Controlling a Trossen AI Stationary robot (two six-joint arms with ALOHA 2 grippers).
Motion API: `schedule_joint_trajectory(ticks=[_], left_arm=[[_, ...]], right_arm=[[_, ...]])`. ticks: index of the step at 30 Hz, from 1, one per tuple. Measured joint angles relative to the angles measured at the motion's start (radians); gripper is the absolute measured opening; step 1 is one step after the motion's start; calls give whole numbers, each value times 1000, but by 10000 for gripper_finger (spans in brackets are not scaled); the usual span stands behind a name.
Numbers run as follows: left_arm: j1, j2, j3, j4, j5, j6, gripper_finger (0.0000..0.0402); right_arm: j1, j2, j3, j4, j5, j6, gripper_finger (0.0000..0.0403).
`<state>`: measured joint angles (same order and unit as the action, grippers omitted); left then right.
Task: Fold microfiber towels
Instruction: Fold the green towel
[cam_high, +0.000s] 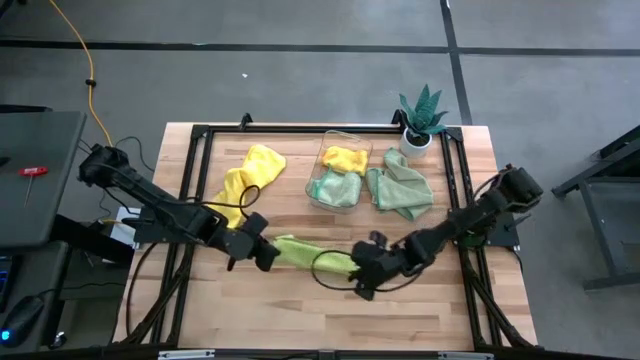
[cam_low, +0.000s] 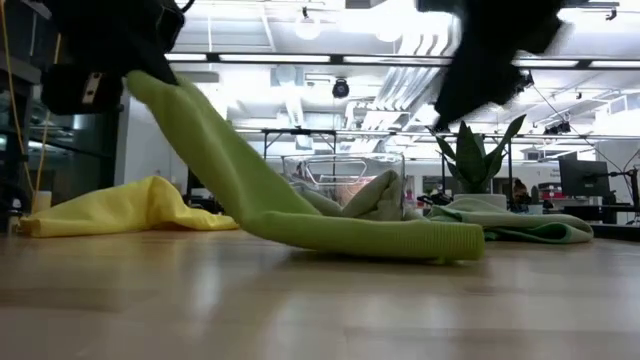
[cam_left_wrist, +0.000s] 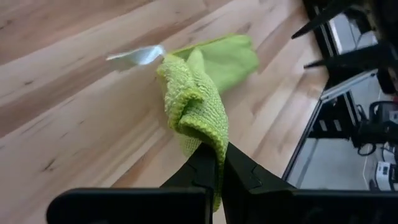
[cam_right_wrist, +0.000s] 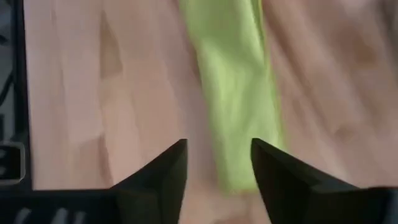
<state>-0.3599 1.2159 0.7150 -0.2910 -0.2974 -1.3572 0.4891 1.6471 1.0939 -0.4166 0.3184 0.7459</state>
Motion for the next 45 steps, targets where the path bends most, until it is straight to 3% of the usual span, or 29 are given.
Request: schedule_joint_trajectory(ticks=[3,6,8,14,22,36,45], left_arm=[[-25,-15,1,-1,-1,-14,0],[-54,-47,-1,-7,-14,-31,0],[-69,-68,1,3,-33,-51,0],[-83,-122,-2,61,-128,-79,0],[-39,-132,-2,264,-186,-15,0],[21,-127,0,457,-201,26,0],[76,-137,1,477,-90,41,0]], right_arm=[[36,-48,-133,59,-4,155,111],[52,-95,-261,196,-2,299,37],[51,-112,-328,310,-25,350,10],[33,-93,-380,516,-152,308,6],[20,-79,-355,621,-155,153,1],[7,-82,-356,698,-140,83,0],[5,-81,-356,714,-77,81,0]])
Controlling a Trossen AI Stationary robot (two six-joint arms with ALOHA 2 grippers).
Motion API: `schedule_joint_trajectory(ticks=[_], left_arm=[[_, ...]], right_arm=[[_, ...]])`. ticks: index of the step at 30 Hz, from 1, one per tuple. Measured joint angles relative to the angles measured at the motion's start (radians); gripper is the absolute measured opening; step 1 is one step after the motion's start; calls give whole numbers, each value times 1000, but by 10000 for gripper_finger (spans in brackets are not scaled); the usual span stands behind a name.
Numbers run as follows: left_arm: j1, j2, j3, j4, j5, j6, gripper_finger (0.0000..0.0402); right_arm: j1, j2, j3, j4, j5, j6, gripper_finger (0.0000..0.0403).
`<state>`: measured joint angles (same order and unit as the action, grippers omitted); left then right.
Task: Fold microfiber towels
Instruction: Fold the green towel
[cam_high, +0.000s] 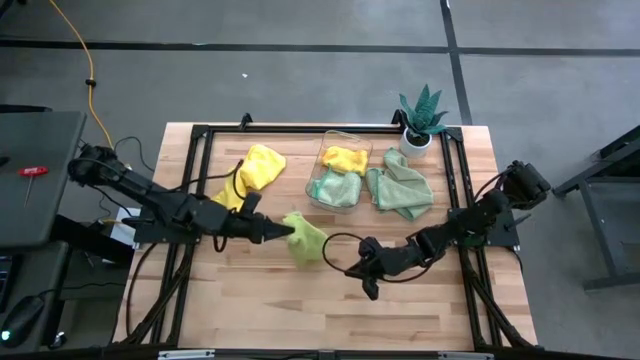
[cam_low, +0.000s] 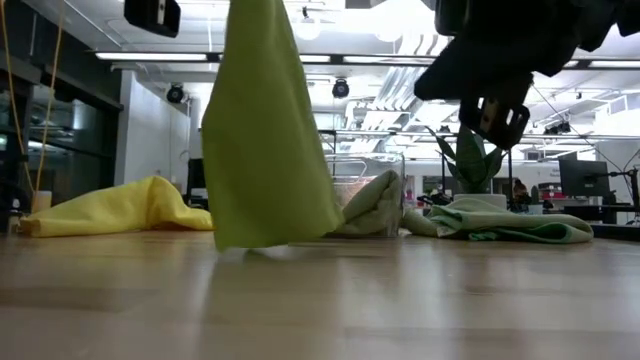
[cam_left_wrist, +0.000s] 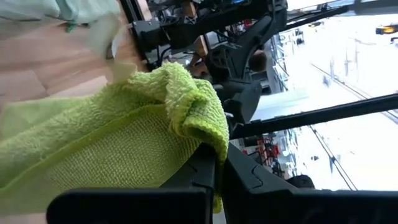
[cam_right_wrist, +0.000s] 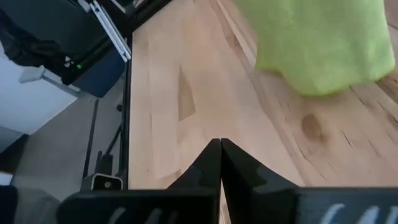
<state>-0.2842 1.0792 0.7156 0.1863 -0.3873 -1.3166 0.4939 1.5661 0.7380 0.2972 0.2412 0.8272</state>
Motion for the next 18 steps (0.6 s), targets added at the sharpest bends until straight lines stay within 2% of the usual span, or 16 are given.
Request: schedule_joint_trajectory(ticks=[10,12,15,18], left_arm=[[156,18,112,-11,171,110,0],[176,26,142,-9,183,126,0],[195,32,182,-11,195,152,0],[204,33,223,-8,198,174,0]], right_arm=[[0,-3,0,115,-97,-49,0],[4,-3,0,124,-79,-71,0],[4,12,0,160,2,-94,0],[4,65,0,276,64,-110,0]])
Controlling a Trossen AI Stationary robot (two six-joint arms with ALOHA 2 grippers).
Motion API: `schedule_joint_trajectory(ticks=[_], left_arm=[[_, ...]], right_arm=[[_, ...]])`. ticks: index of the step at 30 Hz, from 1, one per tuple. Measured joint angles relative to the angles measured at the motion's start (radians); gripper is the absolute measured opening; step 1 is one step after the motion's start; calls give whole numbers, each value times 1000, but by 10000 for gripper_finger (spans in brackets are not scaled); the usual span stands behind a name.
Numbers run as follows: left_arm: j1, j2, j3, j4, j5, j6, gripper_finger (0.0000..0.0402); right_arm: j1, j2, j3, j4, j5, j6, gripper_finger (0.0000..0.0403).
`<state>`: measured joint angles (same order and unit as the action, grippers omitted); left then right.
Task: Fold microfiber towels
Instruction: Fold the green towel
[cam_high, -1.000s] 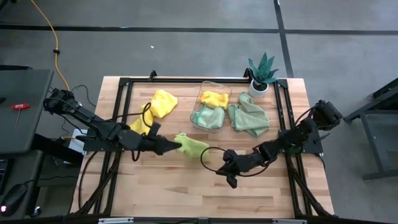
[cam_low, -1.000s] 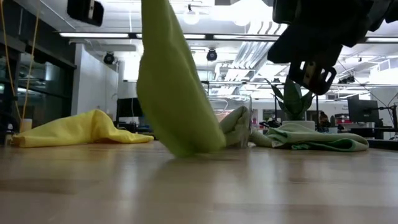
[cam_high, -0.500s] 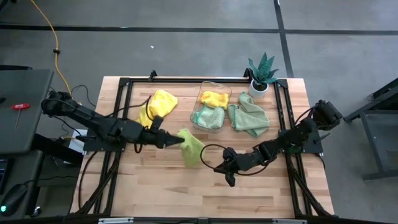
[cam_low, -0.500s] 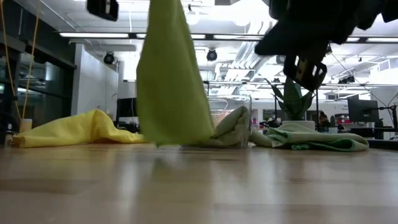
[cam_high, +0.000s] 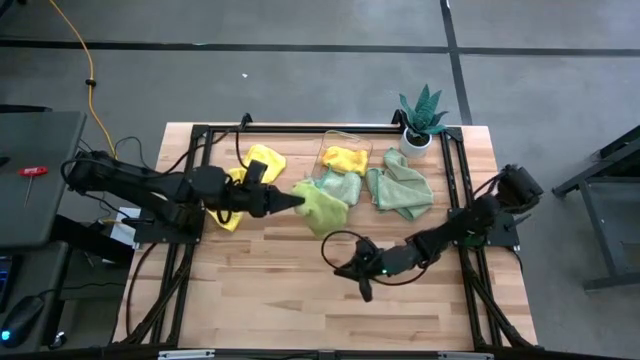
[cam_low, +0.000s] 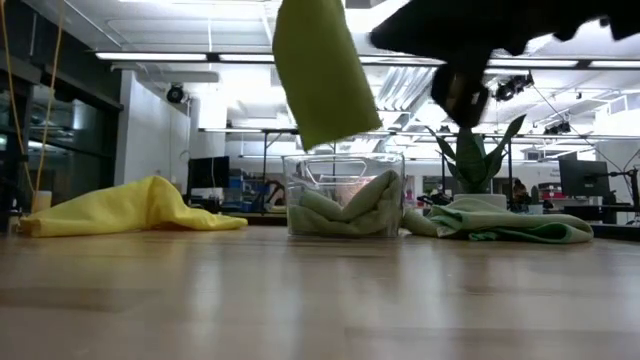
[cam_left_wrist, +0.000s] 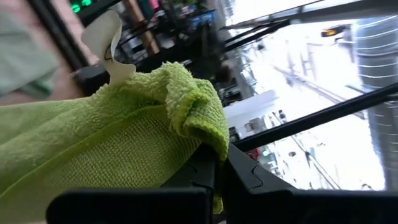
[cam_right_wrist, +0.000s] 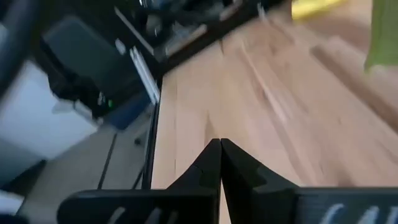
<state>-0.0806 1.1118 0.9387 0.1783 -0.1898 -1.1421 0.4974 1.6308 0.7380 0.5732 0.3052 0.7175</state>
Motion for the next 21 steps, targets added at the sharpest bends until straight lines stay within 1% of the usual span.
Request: schedule_joint_trajectory(ticks=[4,8,10,12,15,18,21], left_arm=[[3,1,56,-2,-1,20,0],[-9,1,107,2,-4,30,0],[-29,1,126,2,-24,38,0],[-49,1,145,4,-49,51,0],[-83,1,163,5,-79,72,0],[-119,1,164,-3,-123,74,0],[-156,1,164,-3,-152,90,0]], right_arm=[[-15,114,0,268,58,-43,0],[-32,206,0,527,181,-84,0],[-45,239,8,609,195,-108,0],[-56,265,33,628,196,-120,0],[-75,297,105,630,179,-141,0],[-95,326,189,623,143,-217,0],[-105,332,244,596,160,-285,0]])
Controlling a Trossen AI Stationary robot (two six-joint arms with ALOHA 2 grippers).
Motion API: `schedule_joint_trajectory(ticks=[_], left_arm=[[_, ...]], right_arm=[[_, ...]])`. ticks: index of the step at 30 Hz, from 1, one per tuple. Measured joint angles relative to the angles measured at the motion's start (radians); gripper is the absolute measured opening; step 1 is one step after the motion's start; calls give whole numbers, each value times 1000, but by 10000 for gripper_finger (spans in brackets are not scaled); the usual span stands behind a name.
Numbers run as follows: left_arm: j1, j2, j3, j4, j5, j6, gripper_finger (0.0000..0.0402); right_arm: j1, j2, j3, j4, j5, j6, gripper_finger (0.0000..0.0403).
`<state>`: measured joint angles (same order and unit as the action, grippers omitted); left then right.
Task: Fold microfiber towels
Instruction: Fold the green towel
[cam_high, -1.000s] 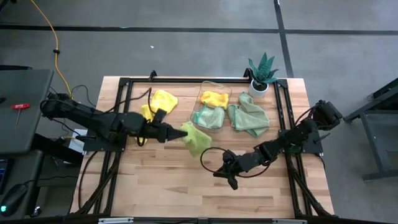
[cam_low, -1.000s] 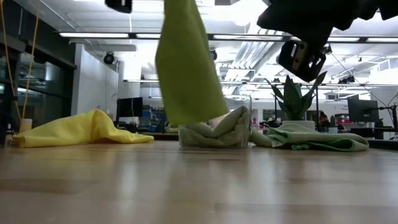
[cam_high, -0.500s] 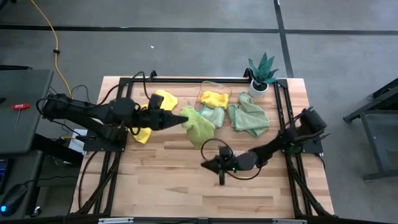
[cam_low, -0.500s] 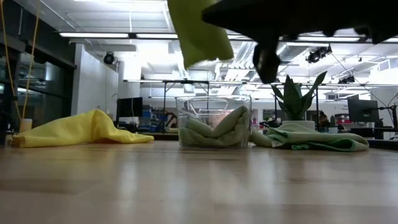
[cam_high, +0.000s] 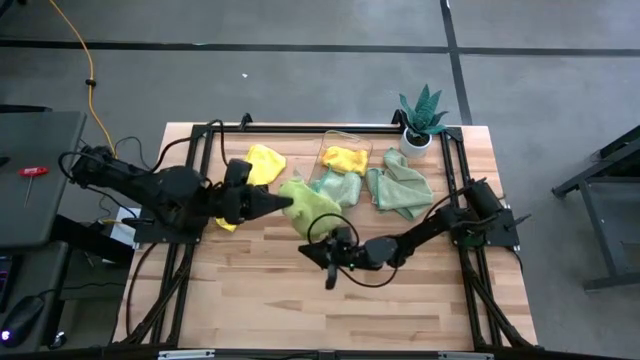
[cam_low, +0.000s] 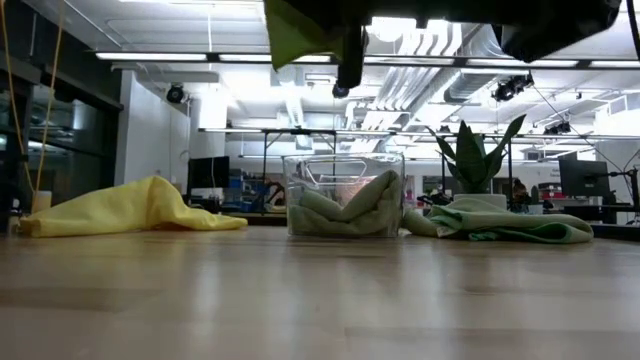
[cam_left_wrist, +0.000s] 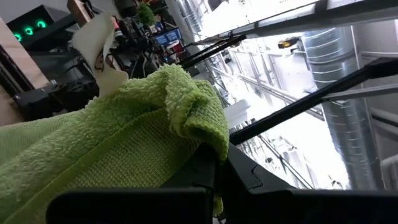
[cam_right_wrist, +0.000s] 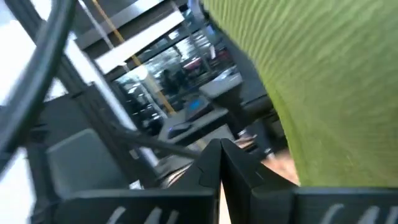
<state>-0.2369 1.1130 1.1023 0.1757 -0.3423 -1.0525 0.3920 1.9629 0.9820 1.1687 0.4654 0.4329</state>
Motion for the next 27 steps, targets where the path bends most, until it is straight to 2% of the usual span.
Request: schedule_joint_trajectory(ticks=[7,11,14,20,27], left_arm=[[-124,-6,0,-2,-12,19,0],[-203,-15,-1,-87,-47,13,0],[-268,-28,-2,-164,-146,-18,0],[-364,-37,-1,-188,-276,-36,0],[-467,-29,-1,-368,-455,-101,0]], right_arm=[[10,-1,-11,34,224,-52,0],[37,-1,-17,56,350,-99,0],[52,-1,-17,99,363,-155,0],[60,-1,-17,105,376,-184,0],[62,-1,-17,19,400,-254,0]])
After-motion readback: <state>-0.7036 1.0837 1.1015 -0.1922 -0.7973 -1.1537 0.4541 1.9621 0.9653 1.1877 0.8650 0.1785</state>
